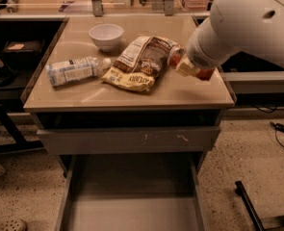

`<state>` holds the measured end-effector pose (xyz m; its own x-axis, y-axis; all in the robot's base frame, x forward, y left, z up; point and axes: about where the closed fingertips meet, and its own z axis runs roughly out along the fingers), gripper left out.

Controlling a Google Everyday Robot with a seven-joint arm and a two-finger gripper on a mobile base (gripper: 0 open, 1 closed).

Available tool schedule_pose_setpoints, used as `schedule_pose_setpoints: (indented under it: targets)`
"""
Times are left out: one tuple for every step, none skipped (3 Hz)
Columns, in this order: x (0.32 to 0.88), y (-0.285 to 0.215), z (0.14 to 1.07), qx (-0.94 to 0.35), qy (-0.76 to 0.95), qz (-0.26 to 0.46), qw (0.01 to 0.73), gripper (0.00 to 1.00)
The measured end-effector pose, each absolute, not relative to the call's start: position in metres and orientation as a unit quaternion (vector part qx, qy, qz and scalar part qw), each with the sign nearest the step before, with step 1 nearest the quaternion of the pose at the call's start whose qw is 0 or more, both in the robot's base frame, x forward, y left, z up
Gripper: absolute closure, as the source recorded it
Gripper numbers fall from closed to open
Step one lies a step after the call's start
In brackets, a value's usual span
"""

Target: Pick coke can from middle drawer and place on counter

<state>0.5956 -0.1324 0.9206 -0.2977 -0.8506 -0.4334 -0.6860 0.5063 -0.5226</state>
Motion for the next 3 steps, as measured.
schedule_pose_setpoints:
  targets:
    - [0.623, -0.124, 0.913, -0.489, 0.796, -0.112, 0.34, 1.0]
    - [0.641, -0.124, 0.887, -0.488, 0.804, -0.096, 0.326, 1.0]
    - [0.652, -0.13, 0.863, -0.481, 0.815, -0.083, 0.313, 1.0]
